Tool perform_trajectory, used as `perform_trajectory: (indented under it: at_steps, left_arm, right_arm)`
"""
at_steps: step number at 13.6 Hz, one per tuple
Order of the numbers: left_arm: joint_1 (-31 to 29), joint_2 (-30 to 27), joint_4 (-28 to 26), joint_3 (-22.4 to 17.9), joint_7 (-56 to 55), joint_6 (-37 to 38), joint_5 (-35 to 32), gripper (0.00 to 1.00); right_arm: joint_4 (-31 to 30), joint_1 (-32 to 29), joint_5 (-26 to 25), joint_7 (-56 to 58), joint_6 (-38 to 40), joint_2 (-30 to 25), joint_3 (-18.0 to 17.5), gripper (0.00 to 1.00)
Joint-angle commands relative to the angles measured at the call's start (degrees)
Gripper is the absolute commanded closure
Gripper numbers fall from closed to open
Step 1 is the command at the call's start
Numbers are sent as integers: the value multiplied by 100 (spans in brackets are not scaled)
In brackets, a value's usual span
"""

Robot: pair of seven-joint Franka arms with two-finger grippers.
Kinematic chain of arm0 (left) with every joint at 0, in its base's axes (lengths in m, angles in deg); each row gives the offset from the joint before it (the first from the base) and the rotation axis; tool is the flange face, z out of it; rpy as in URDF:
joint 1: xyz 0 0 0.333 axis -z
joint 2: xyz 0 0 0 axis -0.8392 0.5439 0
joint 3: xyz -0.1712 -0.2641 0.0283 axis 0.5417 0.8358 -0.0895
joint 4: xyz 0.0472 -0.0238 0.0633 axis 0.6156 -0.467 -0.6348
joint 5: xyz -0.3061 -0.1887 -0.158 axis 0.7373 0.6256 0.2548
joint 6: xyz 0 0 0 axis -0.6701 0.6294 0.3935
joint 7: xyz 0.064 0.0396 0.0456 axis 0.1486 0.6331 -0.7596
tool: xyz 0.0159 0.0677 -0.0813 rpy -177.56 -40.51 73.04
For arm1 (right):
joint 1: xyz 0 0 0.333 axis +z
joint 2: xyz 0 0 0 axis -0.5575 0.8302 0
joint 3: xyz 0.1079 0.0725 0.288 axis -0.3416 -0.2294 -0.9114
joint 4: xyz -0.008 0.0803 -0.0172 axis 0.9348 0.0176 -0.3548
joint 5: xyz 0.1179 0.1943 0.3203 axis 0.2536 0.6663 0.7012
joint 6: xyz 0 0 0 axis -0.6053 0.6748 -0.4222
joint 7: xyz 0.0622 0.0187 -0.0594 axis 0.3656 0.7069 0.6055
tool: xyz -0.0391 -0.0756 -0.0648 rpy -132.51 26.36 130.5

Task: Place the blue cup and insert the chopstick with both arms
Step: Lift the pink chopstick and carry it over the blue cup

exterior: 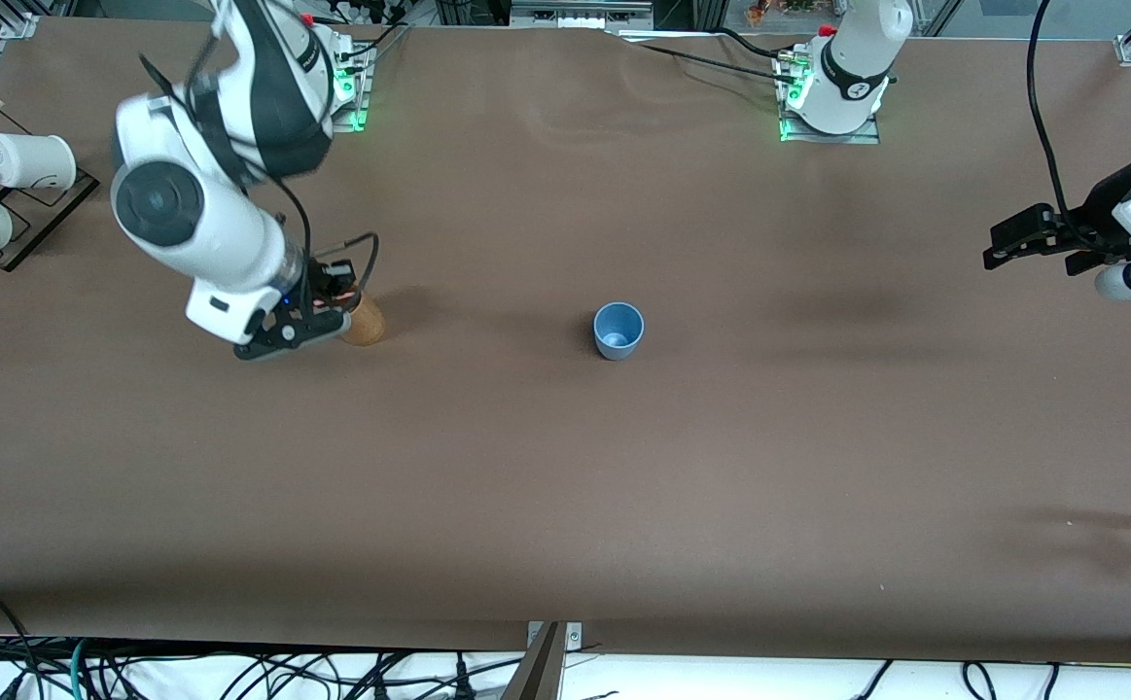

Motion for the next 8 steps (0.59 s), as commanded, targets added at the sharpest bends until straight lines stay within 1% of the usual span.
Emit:
perform_trajectory:
  at_steps: [1, 2, 3, 5, 8]
  left_arm:
    - [21, -68, -82, 9, 132, -74, -85, 0]
    - [21, -68, -82, 9, 123, -74, -85, 0]
    - [12, -50, -82, 0, 123, -74, -85, 0]
    - [12, -33, -64, 0, 132, -83, -85, 0]
    - [12, -33, -56, 0, 123, -83, -94, 0]
  right_arm:
    - [746, -3, -348, -511, 490, 14, -450, 100]
    - [922, 49, -463, -765, 526, 40, -600, 100]
    - [1028, 154, -507, -1055, 517, 75, -662, 100]
    - [1396, 461, -482, -1862, 430, 303, -663, 100]
    - [2073, 822, -307, -3145, 26, 943, -671, 100]
